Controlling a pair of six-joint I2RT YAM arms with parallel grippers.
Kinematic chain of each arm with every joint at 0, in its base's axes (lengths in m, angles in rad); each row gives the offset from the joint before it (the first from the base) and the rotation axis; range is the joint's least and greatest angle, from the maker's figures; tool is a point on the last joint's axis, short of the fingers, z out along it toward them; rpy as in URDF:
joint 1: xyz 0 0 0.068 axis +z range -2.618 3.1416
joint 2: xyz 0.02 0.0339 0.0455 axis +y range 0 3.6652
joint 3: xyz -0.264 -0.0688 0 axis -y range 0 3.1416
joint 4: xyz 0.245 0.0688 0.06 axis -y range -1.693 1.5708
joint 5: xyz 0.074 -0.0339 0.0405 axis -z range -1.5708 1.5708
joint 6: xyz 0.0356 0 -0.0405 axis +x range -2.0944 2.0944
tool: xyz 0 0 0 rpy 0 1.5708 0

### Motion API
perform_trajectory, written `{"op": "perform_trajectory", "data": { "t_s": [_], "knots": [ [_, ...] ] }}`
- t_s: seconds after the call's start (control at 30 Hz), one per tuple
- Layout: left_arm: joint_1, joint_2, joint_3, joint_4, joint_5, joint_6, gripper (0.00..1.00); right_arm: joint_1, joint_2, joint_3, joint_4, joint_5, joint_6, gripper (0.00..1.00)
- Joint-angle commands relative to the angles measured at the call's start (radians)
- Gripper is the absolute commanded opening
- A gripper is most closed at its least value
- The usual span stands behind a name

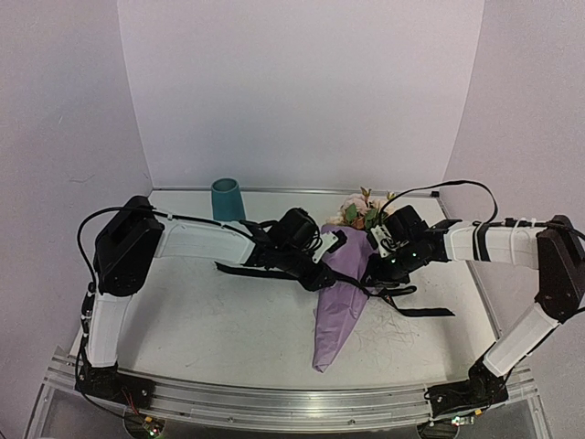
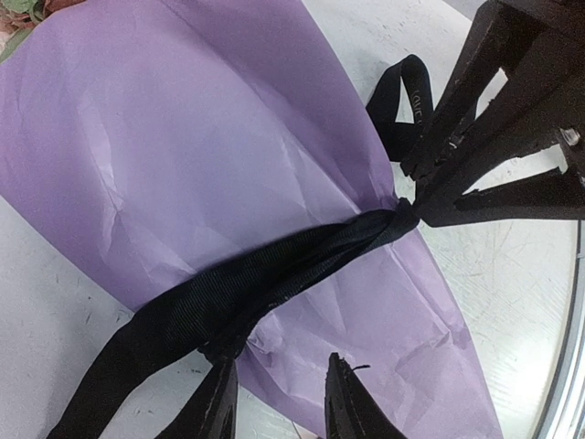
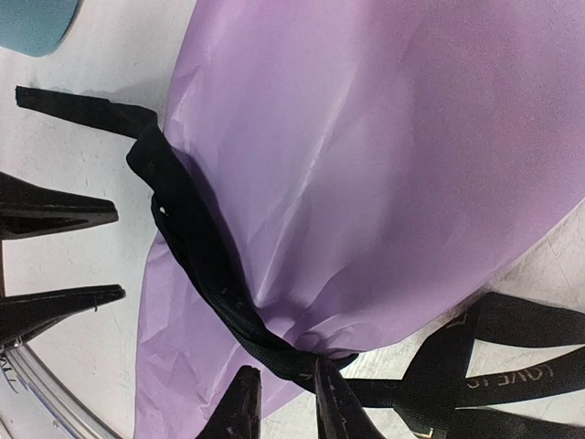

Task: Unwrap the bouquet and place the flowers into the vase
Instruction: Untie the ribbon from the wrapping paper.

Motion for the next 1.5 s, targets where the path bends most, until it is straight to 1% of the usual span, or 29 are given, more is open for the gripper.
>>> {"op": "perform_trajectory", "data": {
  "t_s": [0.0,0.17,0.63,1.13,1.27,1.47],
  "knots": [
    [-0.004,-0.067,-0.019,0.005,-0.020,-0.004,0.34,0.002,0.012,0.021,-0.042,-0.007,-0.015,0.24],
    [-0.004,-0.043,-0.005,0.005,-0.022,0.007,0.36,0.002,0.011,0.023,-0.042,-0.006,-0.017,0.24],
    [-0.004,0.069,0.122,0.005,0.010,0.017,0.36,0.002,-0.004,0.020,-0.044,-0.005,-0.017,0.24],
    [-0.004,0.150,0.200,0.003,0.048,0.014,0.34,0.002,-0.005,0.013,-0.046,-0.006,-0.018,0.24],
    [-0.004,0.168,0.217,0.003,0.058,0.018,0.29,0.002,0.001,0.013,-0.046,-0.006,-0.022,0.24],
    [-0.005,0.145,0.208,-0.007,0.044,0.021,0.12,0.002,0.028,0.034,-0.045,-0.011,-0.024,0.24]
  ]
}}
